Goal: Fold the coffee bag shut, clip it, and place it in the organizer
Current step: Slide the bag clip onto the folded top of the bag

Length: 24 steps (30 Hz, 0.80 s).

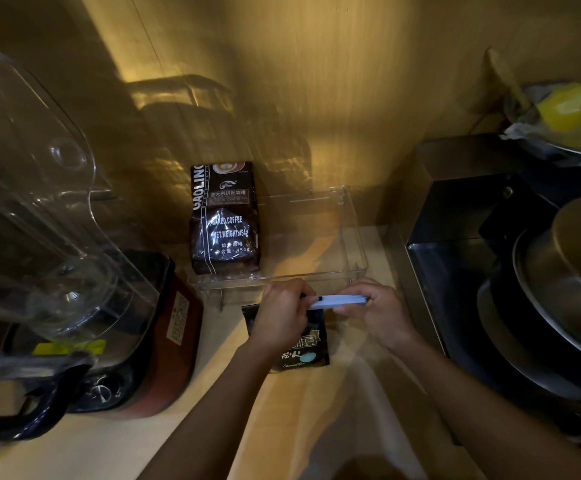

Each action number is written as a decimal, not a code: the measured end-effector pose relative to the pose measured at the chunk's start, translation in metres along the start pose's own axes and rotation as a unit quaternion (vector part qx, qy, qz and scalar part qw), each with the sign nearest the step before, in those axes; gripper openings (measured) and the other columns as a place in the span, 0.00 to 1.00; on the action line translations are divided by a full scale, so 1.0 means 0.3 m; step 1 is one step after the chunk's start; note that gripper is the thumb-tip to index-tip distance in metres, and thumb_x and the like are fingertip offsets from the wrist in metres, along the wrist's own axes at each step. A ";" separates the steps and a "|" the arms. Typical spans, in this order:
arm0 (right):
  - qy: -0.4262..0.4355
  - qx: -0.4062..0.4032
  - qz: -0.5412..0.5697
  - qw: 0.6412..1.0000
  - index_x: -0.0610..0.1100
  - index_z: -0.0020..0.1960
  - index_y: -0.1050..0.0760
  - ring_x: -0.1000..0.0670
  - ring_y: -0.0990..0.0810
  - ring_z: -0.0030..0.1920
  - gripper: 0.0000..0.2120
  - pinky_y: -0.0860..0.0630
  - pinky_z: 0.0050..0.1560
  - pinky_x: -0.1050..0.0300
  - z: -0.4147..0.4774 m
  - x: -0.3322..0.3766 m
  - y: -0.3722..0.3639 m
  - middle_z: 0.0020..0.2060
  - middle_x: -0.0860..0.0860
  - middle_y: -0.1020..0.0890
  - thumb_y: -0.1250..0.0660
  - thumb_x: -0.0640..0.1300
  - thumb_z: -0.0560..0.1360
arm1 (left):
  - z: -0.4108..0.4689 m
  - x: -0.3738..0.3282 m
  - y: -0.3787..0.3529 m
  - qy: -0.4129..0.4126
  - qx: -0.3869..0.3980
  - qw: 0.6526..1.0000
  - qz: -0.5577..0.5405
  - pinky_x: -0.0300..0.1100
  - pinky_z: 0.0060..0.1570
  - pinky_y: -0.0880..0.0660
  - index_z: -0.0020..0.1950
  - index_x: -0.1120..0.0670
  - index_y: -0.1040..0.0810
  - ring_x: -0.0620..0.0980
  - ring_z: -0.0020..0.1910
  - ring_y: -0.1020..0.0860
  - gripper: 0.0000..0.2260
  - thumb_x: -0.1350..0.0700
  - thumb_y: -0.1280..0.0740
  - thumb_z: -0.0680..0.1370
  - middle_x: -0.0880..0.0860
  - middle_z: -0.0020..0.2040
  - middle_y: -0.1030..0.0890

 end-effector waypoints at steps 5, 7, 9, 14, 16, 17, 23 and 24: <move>-0.010 0.013 0.012 1.000 0.41 0.42 0.21 0.49 0.25 0.44 0.08 0.27 0.46 0.56 -0.006 0.015 -0.034 0.39 0.51 0.24 0.27 0.32 0.64 | -0.015 -0.021 -0.021 -0.017 -0.034 0.999 0.024 0.39 0.41 0.43 0.41 0.58 0.25 0.55 0.45 0.29 0.04 0.64 0.37 0.74 0.57 0.41 0.20; -0.005 0.021 -0.007 1.000 0.41 0.42 0.20 0.47 0.25 0.47 0.08 0.28 0.49 0.52 -0.001 0.031 -0.060 0.40 0.49 0.23 0.26 0.34 0.64 | -0.044 -0.027 -0.049 -0.001 -0.046 0.999 0.011 0.40 0.40 0.44 0.42 0.59 0.27 0.52 0.45 0.33 0.05 0.64 0.42 0.75 0.58 0.40 0.23; 0.005 0.027 -0.020 0.999 0.40 0.42 0.20 0.45 0.25 0.49 0.08 0.29 0.51 0.49 0.003 0.048 -0.089 0.41 0.49 0.23 0.26 0.34 0.63 | -0.070 -0.024 -0.061 0.020 -0.068 0.997 -0.023 0.41 0.41 0.44 0.41 0.58 0.31 0.49 0.43 0.37 0.06 0.62 0.46 0.74 0.55 0.39 0.28; -0.018 0.043 0.013 0.999 0.41 0.42 0.21 0.48 0.24 0.46 0.09 0.26 0.47 0.52 0.010 0.047 -0.088 0.41 0.49 0.24 0.26 0.34 0.64 | -0.059 0.008 -0.052 0.043 -0.058 0.997 -0.027 0.42 0.39 0.47 0.42 0.54 0.32 0.51 0.45 0.38 0.06 0.64 0.43 0.76 0.52 0.41 0.30; -0.026 0.041 0.041 0.998 0.44 0.41 0.21 0.57 0.23 0.42 0.10 0.26 0.43 0.61 0.006 0.034 -0.062 0.40 0.51 0.23 0.26 0.33 0.64 | -0.055 0.010 -0.048 0.039 -0.062 0.997 -0.023 0.40 0.40 0.47 0.42 0.55 0.32 0.54 0.46 0.35 0.07 0.66 0.42 0.76 0.55 0.42 0.27; -0.025 0.041 0.049 0.998 0.45 0.41 0.21 0.63 0.24 0.38 0.11 0.26 0.39 0.67 0.003 0.030 -0.052 0.40 0.52 0.23 0.27 0.32 0.64 | -0.054 0.009 -0.049 0.037 -0.062 0.997 -0.019 0.39 0.40 0.47 0.42 0.54 0.32 0.55 0.46 0.34 0.07 0.66 0.42 0.76 0.55 0.42 0.27; -0.018 0.017 0.062 0.998 0.36 0.45 0.21 0.59 0.26 0.43 0.11 0.30 0.40 0.75 0.002 0.022 -0.052 0.42 0.50 0.25 0.27 0.29 0.63 | -0.028 -0.027 -0.023 0.014 -0.072 0.997 -0.020 0.38 0.43 0.45 0.39 0.59 0.26 0.55 0.41 0.26 0.06 0.69 0.39 0.73 0.57 0.39 0.22; -0.019 0.021 0.062 0.998 0.36 0.45 0.21 0.59 0.26 0.44 0.11 0.29 0.42 0.75 0.001 0.024 -0.064 0.42 0.51 0.25 0.27 0.30 0.63 | -0.025 -0.036 -0.021 0.004 -0.069 0.997 -0.025 0.40 0.45 0.43 0.39 0.61 0.26 0.56 0.41 0.26 0.06 0.70 0.38 0.72 0.59 0.40 0.22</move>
Point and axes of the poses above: each hand's wrist, its own z-axis towards the middle knuckle, its own y-axis out of the back of the hand, x = y × z, the point moved 4 cm from there along z, towards the middle knuckle
